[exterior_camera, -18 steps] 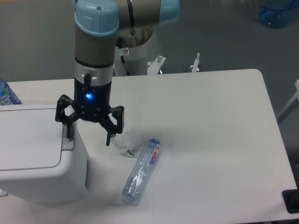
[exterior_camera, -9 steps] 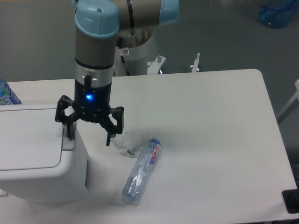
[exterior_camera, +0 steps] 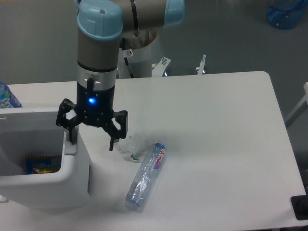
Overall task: Open the trash can
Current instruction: 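Hold the gripper at the lid edge as the lid swings open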
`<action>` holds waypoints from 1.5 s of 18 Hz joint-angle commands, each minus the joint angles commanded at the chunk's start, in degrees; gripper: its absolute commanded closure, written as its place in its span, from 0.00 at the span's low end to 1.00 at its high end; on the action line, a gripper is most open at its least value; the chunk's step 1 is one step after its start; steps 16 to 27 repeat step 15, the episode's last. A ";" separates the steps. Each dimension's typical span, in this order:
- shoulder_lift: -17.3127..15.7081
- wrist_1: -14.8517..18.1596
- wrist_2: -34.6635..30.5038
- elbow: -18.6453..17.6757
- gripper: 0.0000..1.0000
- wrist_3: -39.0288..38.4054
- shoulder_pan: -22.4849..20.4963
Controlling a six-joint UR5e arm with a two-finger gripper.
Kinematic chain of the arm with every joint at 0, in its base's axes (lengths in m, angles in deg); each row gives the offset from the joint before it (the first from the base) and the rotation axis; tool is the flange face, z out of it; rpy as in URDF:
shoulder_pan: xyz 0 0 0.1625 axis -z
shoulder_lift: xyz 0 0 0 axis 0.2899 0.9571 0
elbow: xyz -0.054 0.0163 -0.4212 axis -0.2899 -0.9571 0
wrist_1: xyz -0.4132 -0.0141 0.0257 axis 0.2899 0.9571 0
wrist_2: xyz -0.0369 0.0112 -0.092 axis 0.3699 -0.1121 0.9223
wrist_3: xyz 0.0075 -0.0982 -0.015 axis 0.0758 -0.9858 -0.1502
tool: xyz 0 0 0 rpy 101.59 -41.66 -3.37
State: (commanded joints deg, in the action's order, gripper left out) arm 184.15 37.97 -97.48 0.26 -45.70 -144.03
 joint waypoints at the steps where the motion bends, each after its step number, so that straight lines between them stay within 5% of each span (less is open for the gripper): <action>1: 0.00 -0.09 0.00 0.35 0.00 0.52 0.00; 7: 0.35 0.09 -1.57 5.89 0.00 9.12 -0.17; 15: -0.18 0.79 -9.40 5.80 0.00 19.85 -2.02; 27: -0.18 0.79 -9.40 5.80 0.00 19.85 -2.02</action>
